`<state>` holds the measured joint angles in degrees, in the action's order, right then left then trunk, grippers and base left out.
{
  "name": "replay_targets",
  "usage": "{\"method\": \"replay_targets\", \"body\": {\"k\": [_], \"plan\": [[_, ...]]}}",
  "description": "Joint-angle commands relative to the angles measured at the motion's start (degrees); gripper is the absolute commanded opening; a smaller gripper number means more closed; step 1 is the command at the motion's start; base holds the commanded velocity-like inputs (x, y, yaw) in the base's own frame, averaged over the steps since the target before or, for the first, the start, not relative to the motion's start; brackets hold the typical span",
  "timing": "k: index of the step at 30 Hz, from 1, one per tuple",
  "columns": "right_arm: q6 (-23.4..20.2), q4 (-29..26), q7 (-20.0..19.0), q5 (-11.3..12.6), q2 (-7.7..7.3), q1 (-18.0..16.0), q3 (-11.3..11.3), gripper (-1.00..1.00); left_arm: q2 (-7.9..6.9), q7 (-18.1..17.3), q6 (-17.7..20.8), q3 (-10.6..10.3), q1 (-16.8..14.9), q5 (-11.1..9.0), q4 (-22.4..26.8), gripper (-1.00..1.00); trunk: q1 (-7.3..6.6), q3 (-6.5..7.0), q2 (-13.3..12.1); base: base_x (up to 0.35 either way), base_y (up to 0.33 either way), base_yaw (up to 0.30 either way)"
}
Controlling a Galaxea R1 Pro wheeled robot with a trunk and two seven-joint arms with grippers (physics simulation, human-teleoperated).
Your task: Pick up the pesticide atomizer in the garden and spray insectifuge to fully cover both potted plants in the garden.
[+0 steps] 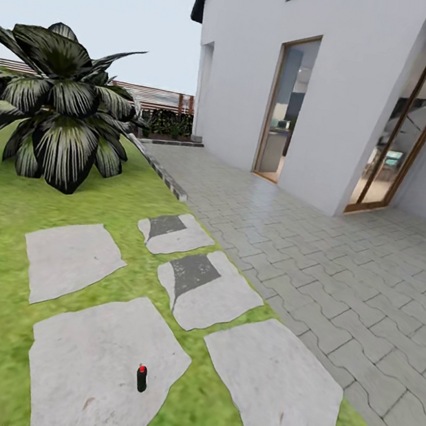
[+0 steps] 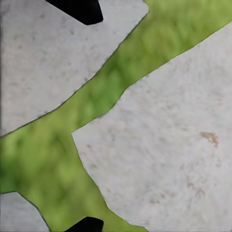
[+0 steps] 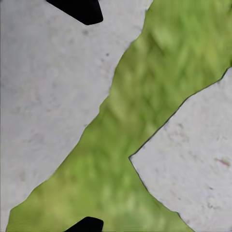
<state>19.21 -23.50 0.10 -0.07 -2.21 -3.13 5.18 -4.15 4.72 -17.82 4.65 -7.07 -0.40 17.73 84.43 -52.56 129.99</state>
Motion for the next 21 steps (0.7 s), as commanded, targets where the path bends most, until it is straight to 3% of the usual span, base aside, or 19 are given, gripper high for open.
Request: {"method": "replay_targets", "body": {"k": [1, 21], "plan": [[0.17, 0.03, 0.01, -0.01, 0.01, -0.02, 0.09, 1.0, 0.02, 0.03, -0.2, 0.1, -0.05, -0.04, -0.07, 1.0, 0.0, -0.05, 0.02, 0.121, -0.061, 0.275], [0.15, 0.2, -0.02, -0.01, 0.01, -0.02, 0.09, 1.0, 0.02, 0.03, -0.2, 0.1, -0.05, -0.04, -0.07, 1.0, 0.0, -0.05, 0.02, 0.219, -0.183, 0.278]]}}
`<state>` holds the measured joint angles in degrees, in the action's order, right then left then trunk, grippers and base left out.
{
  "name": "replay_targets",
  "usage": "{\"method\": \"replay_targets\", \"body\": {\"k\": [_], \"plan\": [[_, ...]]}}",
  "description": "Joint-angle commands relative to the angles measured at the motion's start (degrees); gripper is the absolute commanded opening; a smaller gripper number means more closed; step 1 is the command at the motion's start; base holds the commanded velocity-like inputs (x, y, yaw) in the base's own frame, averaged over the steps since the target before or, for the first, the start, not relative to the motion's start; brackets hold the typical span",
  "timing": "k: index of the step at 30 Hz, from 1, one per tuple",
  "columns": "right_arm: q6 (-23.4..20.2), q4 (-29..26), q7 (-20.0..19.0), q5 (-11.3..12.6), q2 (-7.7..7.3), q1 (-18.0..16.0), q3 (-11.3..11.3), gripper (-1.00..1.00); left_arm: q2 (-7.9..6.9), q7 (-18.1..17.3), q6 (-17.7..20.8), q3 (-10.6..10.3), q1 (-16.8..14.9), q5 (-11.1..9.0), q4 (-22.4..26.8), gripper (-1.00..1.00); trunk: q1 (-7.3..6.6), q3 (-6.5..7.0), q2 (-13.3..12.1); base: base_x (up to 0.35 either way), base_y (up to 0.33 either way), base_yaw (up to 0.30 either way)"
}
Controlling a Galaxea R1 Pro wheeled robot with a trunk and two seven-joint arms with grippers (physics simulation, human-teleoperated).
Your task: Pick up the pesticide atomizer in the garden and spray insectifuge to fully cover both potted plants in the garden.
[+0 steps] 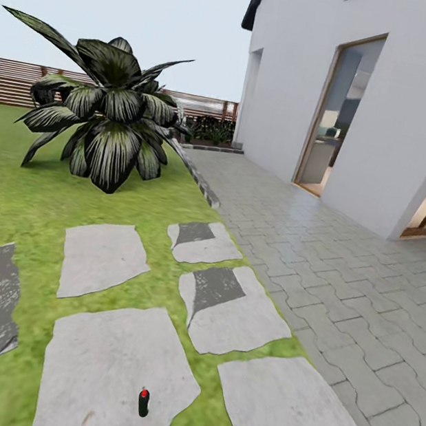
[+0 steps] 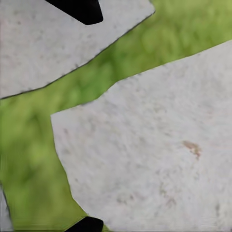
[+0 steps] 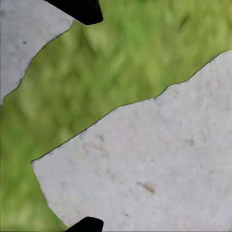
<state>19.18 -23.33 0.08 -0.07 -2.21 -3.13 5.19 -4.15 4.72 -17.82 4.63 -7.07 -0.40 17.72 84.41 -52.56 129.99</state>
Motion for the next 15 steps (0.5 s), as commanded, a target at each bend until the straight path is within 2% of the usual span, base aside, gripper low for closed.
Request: {"method": "replay_targets", "body": {"k": [1, 7, 15], "plan": [[0.18, 0.04, 0.01, -0.01, 0.01, -0.02, 0.08, 1.0, 0.01, 0.02, -0.2, 0.11, -0.05, -0.04, -0.05, 1.0, 0.01, -0.05, 0.01, 0.231, -0.198, 0.278], [0.16, 0.07, 0.01, -0.01, 0.01, -0.03, 0.08, 1.0, 0.02, 0.02, -0.2, 0.11, -0.05, -0.04, -0.09, 1.0, 0.01, -0.05, 0.01, 0.177, -0.136, 0.277], [0.16, 0.06, -0.03, -0.01, 0.01, -0.01, 0.08, 1.0, 0.02, 0.02, -0.2, 0.09, -0.05, -0.04, -0.11, 1.0, 0.01, -0.05, 0.01, 0.02, -0.015, 0.247]]}}
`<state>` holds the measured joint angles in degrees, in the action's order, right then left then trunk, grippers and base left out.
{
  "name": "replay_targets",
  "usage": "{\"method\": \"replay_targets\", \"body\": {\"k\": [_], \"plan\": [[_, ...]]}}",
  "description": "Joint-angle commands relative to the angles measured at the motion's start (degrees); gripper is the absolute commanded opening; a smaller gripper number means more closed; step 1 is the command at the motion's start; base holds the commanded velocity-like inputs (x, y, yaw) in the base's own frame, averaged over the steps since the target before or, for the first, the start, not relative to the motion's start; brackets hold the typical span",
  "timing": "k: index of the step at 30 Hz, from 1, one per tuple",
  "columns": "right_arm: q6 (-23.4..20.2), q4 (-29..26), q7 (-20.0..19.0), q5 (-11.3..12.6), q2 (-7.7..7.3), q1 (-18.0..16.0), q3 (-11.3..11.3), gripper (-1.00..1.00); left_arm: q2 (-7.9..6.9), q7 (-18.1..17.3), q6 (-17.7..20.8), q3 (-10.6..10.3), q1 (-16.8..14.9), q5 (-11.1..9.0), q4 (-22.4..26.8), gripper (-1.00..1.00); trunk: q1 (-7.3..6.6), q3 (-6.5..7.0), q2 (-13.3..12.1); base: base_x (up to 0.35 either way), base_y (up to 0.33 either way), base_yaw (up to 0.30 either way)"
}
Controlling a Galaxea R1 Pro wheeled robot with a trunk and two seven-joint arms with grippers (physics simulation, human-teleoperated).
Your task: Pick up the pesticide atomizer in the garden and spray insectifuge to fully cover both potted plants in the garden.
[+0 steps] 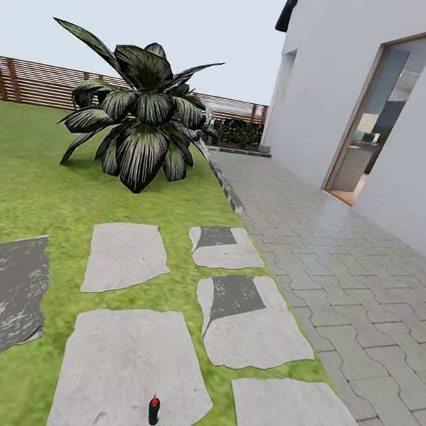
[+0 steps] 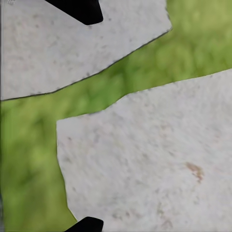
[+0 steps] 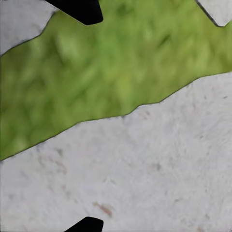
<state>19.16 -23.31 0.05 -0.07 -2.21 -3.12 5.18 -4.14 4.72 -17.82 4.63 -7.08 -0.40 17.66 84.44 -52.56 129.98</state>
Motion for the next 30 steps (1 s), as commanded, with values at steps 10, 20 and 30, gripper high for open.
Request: {"method": "replay_targets", "body": {"k": [10, 20, 30], "plan": [[0.27, 0.05, -0.14, -0.16, -0.53, 0.0, 0.08, 1.0, 0.1, 0.03, -0.45, -0.03, -0.04, 0.07, -0.02, 1.0, -0.01, -0.05, 0.02, 0.001, 0.0, 0.024], [0.24, 0.02, -0.14, -0.1, -0.52, -0.02, 0.1, 1.0, 0.1, 0.03, -0.46, 0.01, 0.04, -0.03, 0.0, 1.0, -0.01, -0.05, 0.02, 0.051, -0.161, 0.0], [0.25, 0.1, -0.14, -0.1, -0.45, -0.01, 0.1, 1.0, 0.1, 0.03, -0.46, -0.01, 0.05, -0.04, 0.0, 1.0, -0.01, -0.05, 0.02, 0.083, -0.261, 0.116]]}}
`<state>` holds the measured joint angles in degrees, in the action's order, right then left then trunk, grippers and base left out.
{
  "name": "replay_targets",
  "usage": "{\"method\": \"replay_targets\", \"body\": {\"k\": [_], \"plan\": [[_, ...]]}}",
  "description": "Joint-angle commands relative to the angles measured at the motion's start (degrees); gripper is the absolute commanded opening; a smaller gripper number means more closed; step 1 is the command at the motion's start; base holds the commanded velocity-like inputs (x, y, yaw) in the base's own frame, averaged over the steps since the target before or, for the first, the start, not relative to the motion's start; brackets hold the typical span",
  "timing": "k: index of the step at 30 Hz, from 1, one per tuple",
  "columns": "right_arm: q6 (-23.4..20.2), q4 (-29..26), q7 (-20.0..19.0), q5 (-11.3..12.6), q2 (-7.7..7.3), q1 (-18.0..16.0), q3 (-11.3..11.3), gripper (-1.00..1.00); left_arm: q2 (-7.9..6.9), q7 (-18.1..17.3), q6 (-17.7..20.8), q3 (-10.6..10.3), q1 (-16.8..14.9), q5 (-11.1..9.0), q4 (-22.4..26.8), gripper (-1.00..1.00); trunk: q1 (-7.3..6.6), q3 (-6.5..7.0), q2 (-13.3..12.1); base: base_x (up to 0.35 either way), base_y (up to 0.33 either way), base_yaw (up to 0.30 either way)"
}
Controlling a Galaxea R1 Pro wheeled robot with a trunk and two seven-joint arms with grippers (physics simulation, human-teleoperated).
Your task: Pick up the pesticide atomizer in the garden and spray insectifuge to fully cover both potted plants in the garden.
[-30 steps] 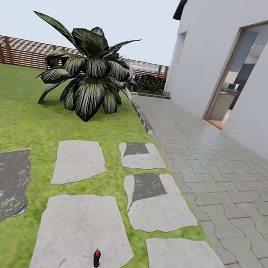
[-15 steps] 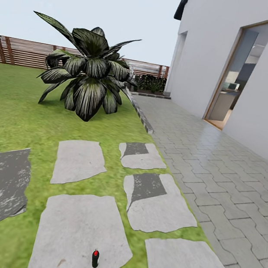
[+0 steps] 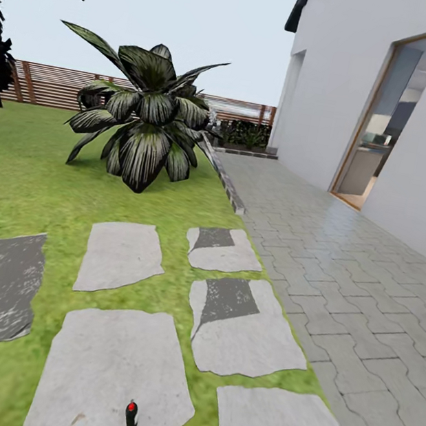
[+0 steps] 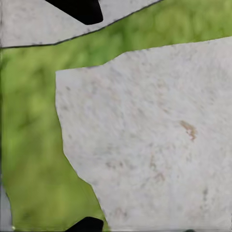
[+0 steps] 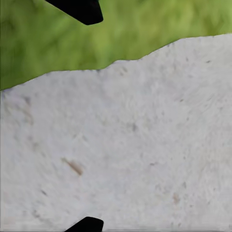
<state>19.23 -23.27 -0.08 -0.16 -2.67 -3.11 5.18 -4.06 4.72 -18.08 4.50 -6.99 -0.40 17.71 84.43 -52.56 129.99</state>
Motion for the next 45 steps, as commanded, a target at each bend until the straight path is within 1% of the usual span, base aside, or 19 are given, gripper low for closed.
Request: {"method": "replay_targets", "body": {"k": [1, 13, 32, 45], "plan": [[0.19, 0.02, -0.01, -0.02, 0.02, -0.03, 0.09, 1.0, 0.01, 0.02, -0.2, 0.13, -0.04, -0.04, -0.05, 1.0, 0.0, -0.05, 0.02, 0.083, -0.263, 0.259], [0.19, 0.06, -0.01, -0.02, 0.04, -0.03, 0.09, 1.0, 0.01, 0.02, -0.2, 0.15, -0.05, -0.04, -0.05, 1.0, 0.0, -0.05, 0.02, 0.017, -0.24, 0.275], [0.13, 0.06, 0.13, -0.02, 0.04, -0.02, 0.09, 1.0, 0.01, 0.02, -0.2, 0.24, -0.07, -0.11, -0.05, 1.0, 0.0, -0.05, 0.02, 0.011, -0.017, 0.274], [0.11, 0.07, 0.17, -0.02, 0.04, -0.04, 0.09, 1.0, 0.01, 0.02, -0.2, 0.24, -0.07, -0.12, -0.05, 1.0, 0.0, -0.05, 0.02, 0.155, -0.205, 0.038]]}}
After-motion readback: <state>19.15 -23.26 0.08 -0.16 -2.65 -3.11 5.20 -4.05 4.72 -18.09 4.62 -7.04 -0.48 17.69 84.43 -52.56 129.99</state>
